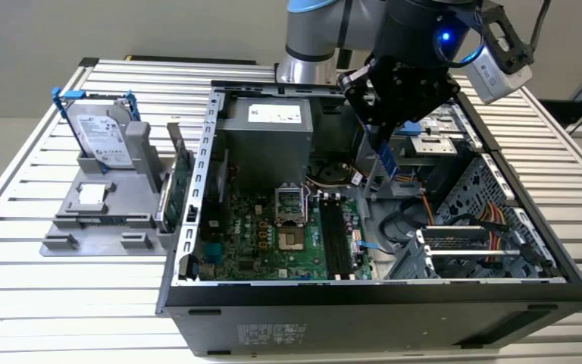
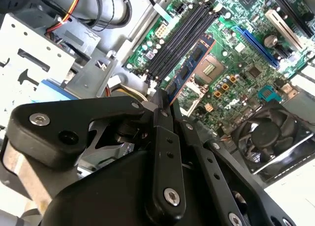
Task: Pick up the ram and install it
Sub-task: 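Insert the ram into the slot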
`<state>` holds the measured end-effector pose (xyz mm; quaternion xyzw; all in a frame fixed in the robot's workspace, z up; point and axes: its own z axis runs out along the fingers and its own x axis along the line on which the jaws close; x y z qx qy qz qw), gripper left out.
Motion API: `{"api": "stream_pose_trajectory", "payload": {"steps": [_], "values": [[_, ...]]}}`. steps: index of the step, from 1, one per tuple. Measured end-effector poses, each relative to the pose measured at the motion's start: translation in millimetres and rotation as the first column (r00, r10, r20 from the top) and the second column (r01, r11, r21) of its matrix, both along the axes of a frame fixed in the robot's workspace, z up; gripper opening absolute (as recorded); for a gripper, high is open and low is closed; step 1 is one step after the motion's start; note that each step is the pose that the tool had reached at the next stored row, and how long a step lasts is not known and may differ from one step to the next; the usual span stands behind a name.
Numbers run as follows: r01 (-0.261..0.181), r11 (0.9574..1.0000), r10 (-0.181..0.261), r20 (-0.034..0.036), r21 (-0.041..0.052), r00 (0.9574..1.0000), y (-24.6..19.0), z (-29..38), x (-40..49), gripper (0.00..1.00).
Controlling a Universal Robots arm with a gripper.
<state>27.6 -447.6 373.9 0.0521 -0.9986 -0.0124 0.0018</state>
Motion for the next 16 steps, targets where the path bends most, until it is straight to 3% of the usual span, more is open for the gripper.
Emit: {"api": "stream_pose_trajectory", "payload": {"steps": [6, 16], "values": [[0.038, 0.9993, -0.038, -0.0013, -0.0002, 0.9993, -0.1, -0.1, 0.3, 0.0], [0.04, 0.9992, -0.04, -0.0022, -0.0002, 0.9992, -0.1, -4.7, 0.3, 0.0]]}}
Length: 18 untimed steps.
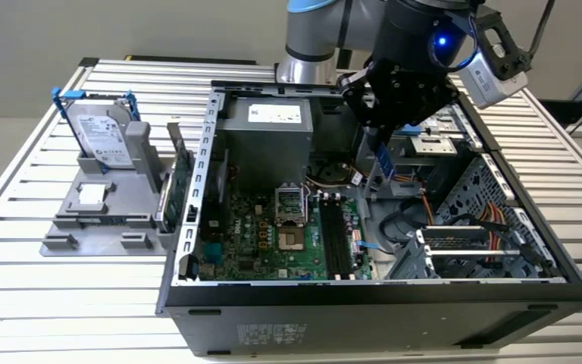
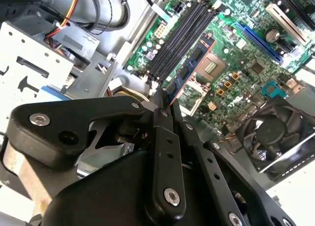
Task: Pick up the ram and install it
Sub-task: 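Insert the ram into the slot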
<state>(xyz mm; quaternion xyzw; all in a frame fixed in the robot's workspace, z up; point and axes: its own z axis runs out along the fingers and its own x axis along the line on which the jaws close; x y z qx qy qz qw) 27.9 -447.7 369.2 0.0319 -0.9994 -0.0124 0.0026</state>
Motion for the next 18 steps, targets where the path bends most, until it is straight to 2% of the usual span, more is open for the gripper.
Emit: {"api": "stream_pose_trajectory", "payload": {"steps": [8, 18], "values": [[0.013, 0.9999, -0.013, -0.0002, -0.0002, 0.9999, 0.0, -7.1, 0.0, 0.0], [0.014, 0.9999, -0.014, 0.0006, 0.0001, 0.9999, 0.0, -9.0, 0.0, 0.0]]}}
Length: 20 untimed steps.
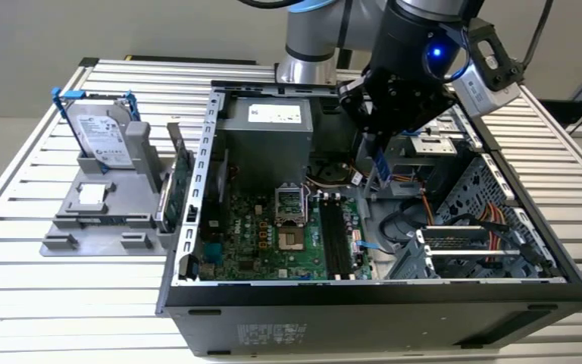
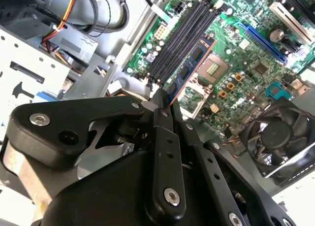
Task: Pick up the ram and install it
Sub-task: 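Insert the ram into the slot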
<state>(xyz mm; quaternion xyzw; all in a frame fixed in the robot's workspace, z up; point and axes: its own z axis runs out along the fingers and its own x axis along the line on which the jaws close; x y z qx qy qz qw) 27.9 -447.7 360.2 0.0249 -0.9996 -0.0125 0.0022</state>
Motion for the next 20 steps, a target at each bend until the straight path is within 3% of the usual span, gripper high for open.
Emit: {"api": "stream_pose_trajectory", "payload": {"steps": [6, 10, 14, 20], "values": [[0.008, 1.0, -0.008, 0.0, 0.0002, 1.0, 0.0, -2.8, 0.0, 0.0], [0.042, 0.9991, -0.042, -0.0013, 0.0004, 0.9991, -0.2, -5.1, -0.1, 0.0], [0.093, 0.9957, -0.093, -0.0024, 0.0005, 0.9957, -0.2, -8.2, 0.0, 0.0], [0.104, 0.9946, -0.104, -0.0022, 0.0003, 0.9946, -0.3, -11.6, 0.0, 0.0]]}}
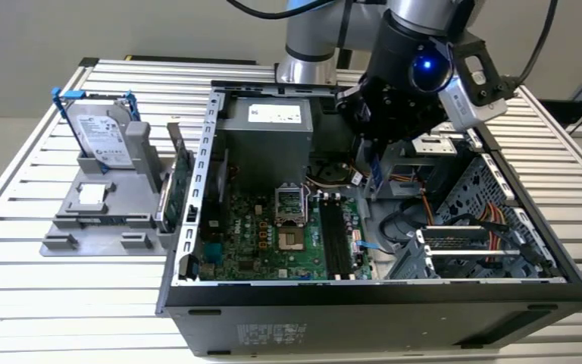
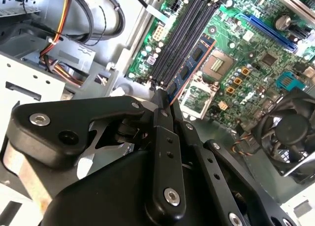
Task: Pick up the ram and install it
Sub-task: 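Insert the ram into the slot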
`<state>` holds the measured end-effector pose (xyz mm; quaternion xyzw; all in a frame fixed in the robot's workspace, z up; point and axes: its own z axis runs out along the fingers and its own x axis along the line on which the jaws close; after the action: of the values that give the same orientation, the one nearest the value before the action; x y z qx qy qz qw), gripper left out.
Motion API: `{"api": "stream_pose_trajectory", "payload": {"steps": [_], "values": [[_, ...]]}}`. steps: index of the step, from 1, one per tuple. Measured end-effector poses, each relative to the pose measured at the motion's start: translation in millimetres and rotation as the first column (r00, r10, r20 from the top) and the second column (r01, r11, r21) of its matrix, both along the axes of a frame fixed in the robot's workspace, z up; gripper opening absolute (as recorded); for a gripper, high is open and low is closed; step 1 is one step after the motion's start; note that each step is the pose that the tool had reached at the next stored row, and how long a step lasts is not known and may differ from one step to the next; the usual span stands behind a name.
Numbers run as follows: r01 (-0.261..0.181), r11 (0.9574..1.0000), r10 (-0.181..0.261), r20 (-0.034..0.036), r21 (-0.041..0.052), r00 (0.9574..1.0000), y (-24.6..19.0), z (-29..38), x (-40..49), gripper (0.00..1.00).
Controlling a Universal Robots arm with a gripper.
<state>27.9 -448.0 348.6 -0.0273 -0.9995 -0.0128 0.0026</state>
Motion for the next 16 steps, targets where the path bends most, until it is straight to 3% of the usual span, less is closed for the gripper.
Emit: {"api": "stream_pose_trajectory", "payload": {"steps": [16], "values": [[0.0, 1.0, 0.0, 0.0005, 0.0014, 1.0, -0.1, -14.7, -0.1, 0.0]]}}
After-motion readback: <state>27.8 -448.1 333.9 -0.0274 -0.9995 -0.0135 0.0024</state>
